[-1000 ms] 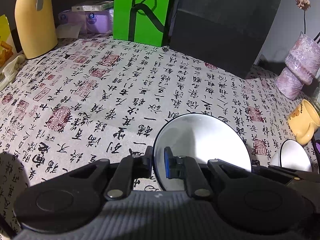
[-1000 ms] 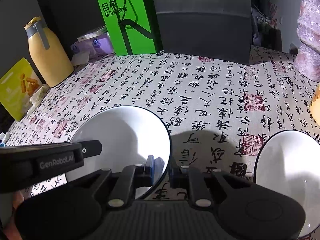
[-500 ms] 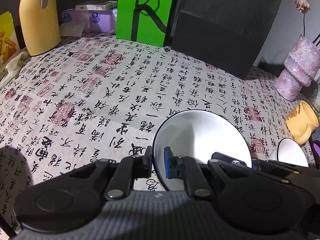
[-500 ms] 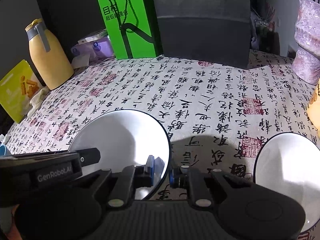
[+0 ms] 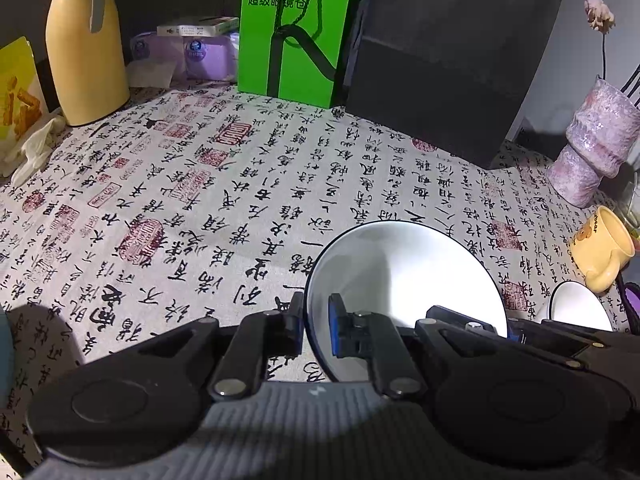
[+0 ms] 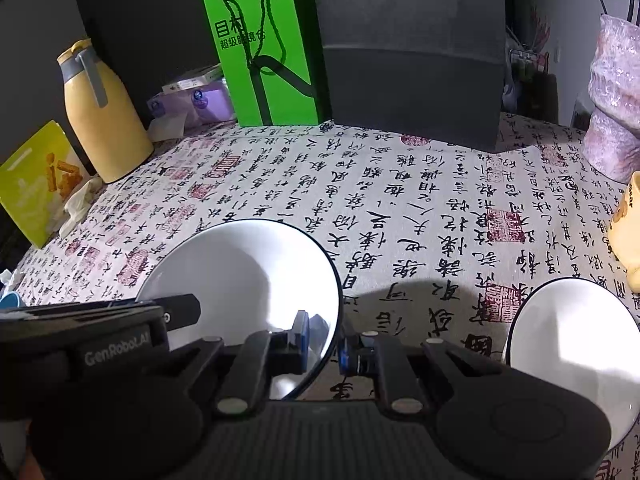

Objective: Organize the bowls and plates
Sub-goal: 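Lift both white bowls off the table with both grippers, then carry both held white bowls toward the blue bowl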

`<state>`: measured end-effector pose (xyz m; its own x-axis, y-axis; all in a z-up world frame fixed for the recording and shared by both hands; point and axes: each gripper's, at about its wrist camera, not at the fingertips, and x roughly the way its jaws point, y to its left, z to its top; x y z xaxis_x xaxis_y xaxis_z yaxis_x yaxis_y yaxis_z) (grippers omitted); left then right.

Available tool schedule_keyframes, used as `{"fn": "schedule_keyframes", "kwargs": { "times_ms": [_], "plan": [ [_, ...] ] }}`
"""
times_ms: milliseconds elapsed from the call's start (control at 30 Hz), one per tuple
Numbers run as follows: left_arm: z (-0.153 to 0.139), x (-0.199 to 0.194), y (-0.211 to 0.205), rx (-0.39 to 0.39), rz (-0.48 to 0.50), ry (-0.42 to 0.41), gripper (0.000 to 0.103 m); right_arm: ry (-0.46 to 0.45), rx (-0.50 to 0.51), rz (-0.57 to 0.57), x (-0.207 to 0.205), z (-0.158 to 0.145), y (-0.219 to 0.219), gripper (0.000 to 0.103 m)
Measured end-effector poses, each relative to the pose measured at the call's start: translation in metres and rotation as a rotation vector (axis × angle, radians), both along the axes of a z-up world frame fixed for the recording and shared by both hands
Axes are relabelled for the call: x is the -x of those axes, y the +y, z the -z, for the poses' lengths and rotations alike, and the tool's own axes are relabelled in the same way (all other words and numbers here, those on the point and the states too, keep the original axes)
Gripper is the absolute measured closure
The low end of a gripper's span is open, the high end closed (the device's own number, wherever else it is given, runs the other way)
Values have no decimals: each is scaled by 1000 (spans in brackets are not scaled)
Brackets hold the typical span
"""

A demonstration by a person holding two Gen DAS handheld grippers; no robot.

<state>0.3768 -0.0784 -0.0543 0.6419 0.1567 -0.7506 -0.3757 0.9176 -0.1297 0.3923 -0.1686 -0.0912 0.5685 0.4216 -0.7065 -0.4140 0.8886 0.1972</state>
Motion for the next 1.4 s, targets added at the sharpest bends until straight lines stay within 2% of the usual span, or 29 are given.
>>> {"fn": "schedule_keyframes", "kwargs": {
  "times_ms": [833,1400],
  "plan": [
    [-26,28,7,-12,11,-57,92,-43,-11,26,29,-24,8,89],
    [-45,60,27,-6,6,-108,92,-88,-2,21,57,-46,28,89]
  ]
}}
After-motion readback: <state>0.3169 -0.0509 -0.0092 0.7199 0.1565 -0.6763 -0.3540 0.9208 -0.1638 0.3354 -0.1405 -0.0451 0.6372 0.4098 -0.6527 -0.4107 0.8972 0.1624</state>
